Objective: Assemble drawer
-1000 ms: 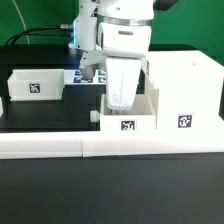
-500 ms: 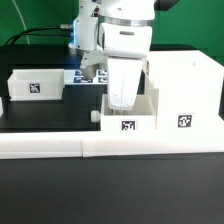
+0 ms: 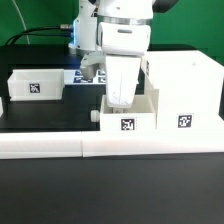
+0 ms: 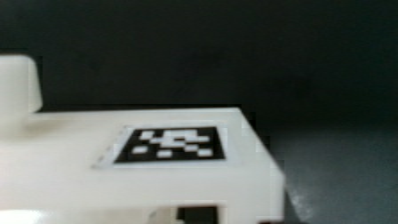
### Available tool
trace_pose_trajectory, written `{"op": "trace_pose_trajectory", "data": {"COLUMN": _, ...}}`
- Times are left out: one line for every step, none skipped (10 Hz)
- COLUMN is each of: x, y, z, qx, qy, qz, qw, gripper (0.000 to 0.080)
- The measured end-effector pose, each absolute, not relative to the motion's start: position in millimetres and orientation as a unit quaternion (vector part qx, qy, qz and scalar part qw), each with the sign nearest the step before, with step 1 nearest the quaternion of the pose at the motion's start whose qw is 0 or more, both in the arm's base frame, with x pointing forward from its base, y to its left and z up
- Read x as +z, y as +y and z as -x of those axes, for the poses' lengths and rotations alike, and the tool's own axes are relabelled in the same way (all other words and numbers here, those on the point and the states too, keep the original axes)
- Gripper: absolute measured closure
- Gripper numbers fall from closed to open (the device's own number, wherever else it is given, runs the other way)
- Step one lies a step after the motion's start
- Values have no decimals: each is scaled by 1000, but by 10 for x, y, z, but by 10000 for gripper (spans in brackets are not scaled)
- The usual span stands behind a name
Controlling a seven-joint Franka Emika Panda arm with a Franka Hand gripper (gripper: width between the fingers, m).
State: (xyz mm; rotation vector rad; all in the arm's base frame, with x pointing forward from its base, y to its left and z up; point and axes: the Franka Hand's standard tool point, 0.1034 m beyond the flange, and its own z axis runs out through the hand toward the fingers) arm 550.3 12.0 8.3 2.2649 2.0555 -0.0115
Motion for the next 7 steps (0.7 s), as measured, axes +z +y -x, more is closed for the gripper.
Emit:
{"op": "trace_pose_trajectory", "data": {"x": 83, "y": 115, "z": -5504, "qx": -3, "qy": 668, "qz": -743, "qw": 42, "gripper": 757}}
{"op": "trace_pose_trajectory", "data": {"x": 83, "y": 110, "z": -5504, "qx": -3, "qy": 668, "qz": -743, "qw": 42, "gripper": 757}}
{"op": "trace_pose_trajectory", "data": {"x": 82, "y": 104, "z": -5501, "qx": -5, "qy": 667, "qz": -744, "qw": 41, "gripper": 757}}
{"op": "trace_pose_trajectory", "data": {"x": 85, "y": 82, "z": -5494, "qx": -15, "qy": 666, "qz": -745, "qw": 35, "gripper": 757}}
{"op": "trace_pose_trajectory", "data": {"x": 86, "y": 78, "z": -5496, "qx": -15, "qy": 666, "qz": -745, "qw": 35, "gripper": 757}}
{"op": "trace_pose_trajectory", "data": {"x": 85, "y": 80, "z": -5494, "qx": -16, "qy": 667, "qz": -744, "qw": 35, "gripper": 757}}
{"op": "trace_pose_trajectory", "data": {"x": 88, "y": 97, "z": -5495, "qx": -19, "qy": 673, "qz": -739, "qw": 36, "gripper": 757}}
